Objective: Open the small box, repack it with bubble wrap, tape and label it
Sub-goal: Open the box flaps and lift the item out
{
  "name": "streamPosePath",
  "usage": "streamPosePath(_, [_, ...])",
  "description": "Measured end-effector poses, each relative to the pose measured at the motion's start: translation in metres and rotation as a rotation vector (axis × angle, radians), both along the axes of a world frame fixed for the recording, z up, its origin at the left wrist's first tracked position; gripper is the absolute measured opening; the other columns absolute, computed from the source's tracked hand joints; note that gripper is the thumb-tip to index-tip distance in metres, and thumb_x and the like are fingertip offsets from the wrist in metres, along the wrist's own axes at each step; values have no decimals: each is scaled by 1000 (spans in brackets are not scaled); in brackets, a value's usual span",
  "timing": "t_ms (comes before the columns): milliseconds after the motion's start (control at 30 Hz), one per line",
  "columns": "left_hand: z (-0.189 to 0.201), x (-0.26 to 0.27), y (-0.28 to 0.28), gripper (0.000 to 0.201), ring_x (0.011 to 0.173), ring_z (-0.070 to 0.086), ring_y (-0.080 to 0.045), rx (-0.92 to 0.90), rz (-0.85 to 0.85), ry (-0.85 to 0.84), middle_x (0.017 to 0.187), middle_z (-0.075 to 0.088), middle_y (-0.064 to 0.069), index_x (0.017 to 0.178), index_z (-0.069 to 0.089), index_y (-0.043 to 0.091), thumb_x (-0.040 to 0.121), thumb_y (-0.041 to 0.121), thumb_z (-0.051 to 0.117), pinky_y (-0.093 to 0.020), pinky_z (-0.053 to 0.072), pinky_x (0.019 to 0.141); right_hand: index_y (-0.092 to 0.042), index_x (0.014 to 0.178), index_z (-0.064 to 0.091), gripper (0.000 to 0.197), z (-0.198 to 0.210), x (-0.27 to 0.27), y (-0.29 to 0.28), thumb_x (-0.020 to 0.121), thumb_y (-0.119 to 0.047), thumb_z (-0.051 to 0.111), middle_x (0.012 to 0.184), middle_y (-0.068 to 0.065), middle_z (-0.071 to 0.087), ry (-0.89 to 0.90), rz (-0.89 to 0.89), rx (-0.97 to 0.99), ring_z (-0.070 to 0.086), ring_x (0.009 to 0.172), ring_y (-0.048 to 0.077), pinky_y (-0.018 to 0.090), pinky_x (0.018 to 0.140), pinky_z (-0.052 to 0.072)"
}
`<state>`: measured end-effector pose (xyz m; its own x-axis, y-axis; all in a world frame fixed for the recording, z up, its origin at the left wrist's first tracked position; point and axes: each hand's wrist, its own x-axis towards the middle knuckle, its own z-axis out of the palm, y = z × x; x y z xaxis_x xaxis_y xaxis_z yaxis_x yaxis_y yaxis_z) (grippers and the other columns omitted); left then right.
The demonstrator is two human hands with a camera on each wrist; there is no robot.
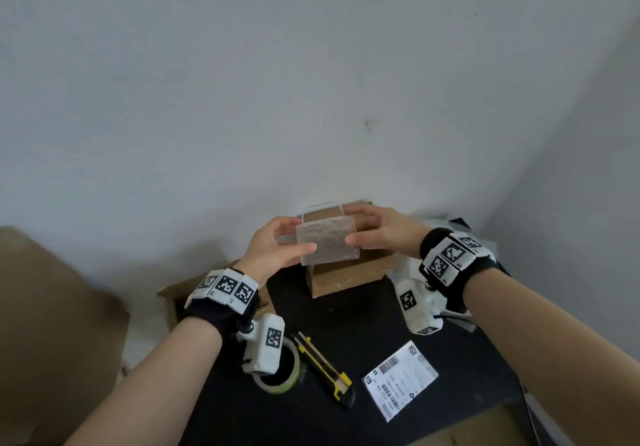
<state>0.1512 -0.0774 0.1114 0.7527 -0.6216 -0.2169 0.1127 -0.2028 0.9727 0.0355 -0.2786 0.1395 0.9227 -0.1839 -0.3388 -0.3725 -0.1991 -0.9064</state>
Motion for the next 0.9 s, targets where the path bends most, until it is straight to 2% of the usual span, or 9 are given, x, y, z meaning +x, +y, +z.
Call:
streamPosePath(67, [-1,-6,-18,42,102,61,-17,-10,44,22,112,58,0,106,58,19,72,6,78,-36,59,76,-24,133,47,64,-6,2,-17,76,-22,76,121,4,62,-11,20,-36,59,112,19,36,97,49])
streamPosePath(200, [-10,-16,-47,42,101,59,-16,30,117,79,111,56,1,112,56,16,76,8,75,-28,59,68,-21,142,35,89,-27,8,-46,67,-22,83,140,4,47,-67,69,-102,49,125,19,43,106,41])
streamPosePath(300, [-18,-22,-60,44,98,59,-15,75,171,94,109,57,0,118,55,13,78,8,73,-25,58,66,-28,140,35,86,-42,9,-58,69,-19,81,140,-2,44,-137,170,-318,43,127,17,44,106,41])
streamPosePath(467, [-30,-31,-74,46,104,61,-25,122,224,149,114,60,-10,121,55,6,78,6,73,-34,59,73,-20,139,39,77,-49,11,-65,73,-16,78,148,-1,34,-213,356,-711,36,133,16,25,107,28])
streamPosePath(533, [-34,-32,-78,47,106,60,-27,126,244,166,114,59,-13,122,54,3,79,6,73,-41,57,79,-18,141,37,76,-51,12,-65,75,-16,76,152,2,26,-210,439,-825,30,137,19,29,109,28])
streamPosePath(600, [-37,-33,-81,45,108,59,-28,125,255,164,113,58,-11,120,53,3,79,5,72,-41,57,79,-16,141,36,76,-54,14,-65,75,-16,75,153,5,21,-203,472,-892,26,139,23,34,111,30])
streamPosePath(667, [-42,-32,-82,44,108,59,-26,147,246,124,114,57,-9,119,54,6,79,7,72,-40,57,79,-13,139,38,75,-55,15,-64,75,-17,76,153,7,21,-198,501,-949,26,138,24,35,111,32])
streamPosePath(767, [-52,-30,-79,52,110,58,-20,226,198,-16,117,60,-6,123,54,10,76,20,76,-43,54,88,-9,135,40,71,-56,18,-62,75,-22,75,149,7,26,-190,538,-1037,29,135,22,33,109,33])
streamPosePath(900, [-60,-27,-73,58,113,57,-18,283,142,-117,119,60,-3,126,53,11,76,29,76,-44,51,94,-10,132,41,67,-62,19,-55,76,-30,72,140,6,38,-157,563,-1093,44,122,23,34,99,40])
